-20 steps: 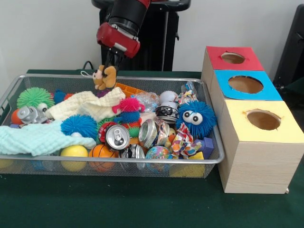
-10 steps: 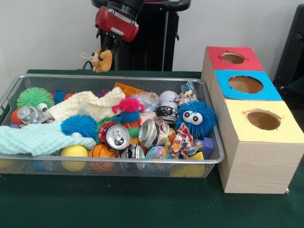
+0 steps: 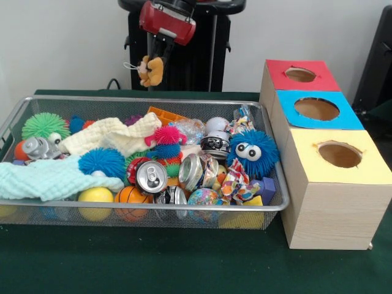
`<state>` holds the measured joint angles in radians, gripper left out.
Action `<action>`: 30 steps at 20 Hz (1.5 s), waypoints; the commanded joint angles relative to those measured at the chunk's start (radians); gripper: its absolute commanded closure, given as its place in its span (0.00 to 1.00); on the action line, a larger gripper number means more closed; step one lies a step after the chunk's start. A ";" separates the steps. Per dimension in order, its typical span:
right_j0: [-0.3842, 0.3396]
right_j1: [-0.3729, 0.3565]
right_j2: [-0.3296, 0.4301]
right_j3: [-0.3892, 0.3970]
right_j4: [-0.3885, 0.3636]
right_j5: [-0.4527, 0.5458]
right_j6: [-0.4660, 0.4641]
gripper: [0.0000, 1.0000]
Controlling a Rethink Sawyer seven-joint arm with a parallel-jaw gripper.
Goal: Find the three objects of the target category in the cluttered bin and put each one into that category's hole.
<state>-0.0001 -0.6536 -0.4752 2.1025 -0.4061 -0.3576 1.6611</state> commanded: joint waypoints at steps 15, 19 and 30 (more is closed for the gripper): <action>0.025 -0.138 0.244 0.148 0.135 0.125 0.243 1.00; 0.052 -0.156 0.260 0.177 0.189 0.150 0.255 1.00; 0.109 -0.167 0.283 0.224 0.307 0.162 0.269 1.00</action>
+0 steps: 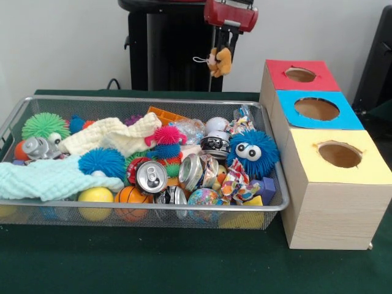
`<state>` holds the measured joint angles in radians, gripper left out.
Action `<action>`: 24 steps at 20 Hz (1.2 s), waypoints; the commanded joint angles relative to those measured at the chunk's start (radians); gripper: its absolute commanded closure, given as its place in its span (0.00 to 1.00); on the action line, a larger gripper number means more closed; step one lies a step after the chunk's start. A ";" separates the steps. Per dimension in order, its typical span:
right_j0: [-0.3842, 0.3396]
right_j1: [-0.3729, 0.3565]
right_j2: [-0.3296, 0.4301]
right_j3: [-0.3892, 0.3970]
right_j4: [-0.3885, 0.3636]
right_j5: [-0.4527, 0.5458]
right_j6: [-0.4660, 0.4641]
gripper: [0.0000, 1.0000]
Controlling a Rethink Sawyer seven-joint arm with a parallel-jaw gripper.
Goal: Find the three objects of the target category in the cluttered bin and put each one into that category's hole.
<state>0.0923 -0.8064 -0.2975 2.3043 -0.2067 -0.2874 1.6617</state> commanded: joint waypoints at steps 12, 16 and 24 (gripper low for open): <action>0.151 -0.001 0.123 0.060 0.322 0.089 0.323 1.00; 0.180 -0.011 0.127 0.062 0.372 0.103 0.327 1.00; 0.359 -0.050 0.031 0.024 0.514 0.224 0.322 1.00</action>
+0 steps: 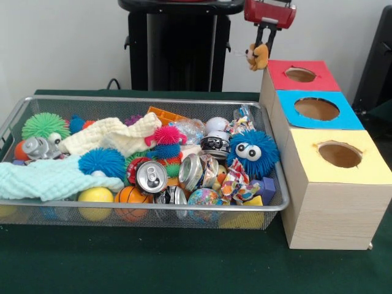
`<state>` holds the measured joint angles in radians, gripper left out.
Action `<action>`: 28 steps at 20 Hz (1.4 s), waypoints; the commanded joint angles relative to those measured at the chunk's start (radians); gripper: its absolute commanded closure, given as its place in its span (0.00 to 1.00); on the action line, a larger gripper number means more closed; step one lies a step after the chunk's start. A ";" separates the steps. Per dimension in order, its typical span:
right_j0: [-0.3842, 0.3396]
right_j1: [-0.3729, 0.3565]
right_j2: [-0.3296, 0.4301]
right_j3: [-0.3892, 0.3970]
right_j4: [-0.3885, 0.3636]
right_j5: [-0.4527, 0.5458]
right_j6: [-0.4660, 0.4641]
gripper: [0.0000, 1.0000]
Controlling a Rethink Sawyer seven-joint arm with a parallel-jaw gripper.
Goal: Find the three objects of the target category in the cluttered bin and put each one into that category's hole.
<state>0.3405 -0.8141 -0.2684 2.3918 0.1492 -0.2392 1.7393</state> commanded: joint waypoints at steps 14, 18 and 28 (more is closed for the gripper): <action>0.269 -0.007 -0.112 -0.140 0.282 0.259 0.228 1.00; 0.274 -0.010 -0.126 -0.139 0.280 0.265 0.215 1.00; 0.279 -0.019 -0.164 -0.163 0.257 0.302 0.199 1.00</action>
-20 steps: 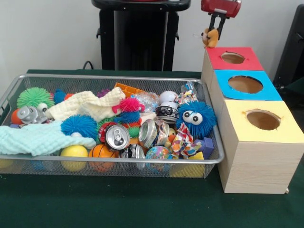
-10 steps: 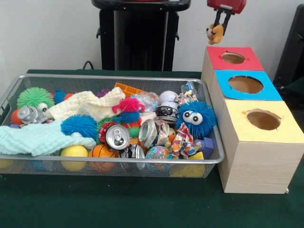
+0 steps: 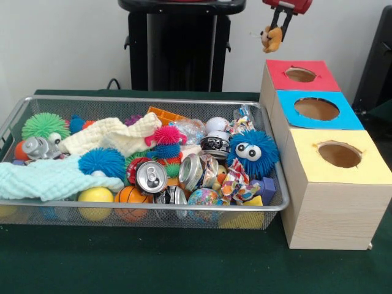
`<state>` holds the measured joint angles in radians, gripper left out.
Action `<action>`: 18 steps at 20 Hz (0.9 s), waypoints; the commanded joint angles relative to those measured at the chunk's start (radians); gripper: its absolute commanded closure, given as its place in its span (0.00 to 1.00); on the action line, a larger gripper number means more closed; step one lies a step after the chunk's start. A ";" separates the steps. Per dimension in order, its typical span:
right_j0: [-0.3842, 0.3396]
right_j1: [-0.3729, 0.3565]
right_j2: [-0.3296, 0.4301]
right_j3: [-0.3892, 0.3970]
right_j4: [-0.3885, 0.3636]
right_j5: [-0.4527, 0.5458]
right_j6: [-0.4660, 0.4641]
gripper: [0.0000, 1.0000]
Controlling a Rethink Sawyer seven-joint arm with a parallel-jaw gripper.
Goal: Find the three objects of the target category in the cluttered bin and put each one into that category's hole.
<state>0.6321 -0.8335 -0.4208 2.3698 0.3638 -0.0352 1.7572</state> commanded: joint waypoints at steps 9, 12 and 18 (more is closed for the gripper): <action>-0.065 -0.019 0.032 -0.170 0.035 0.119 0.178 1.00; -0.056 -0.024 0.022 -0.186 0.038 0.139 0.181 1.00; -0.078 -0.035 0.057 -0.192 0.046 0.114 0.202 1.00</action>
<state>0.6033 -0.8530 -0.4449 2.3006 0.3644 -0.0080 1.7572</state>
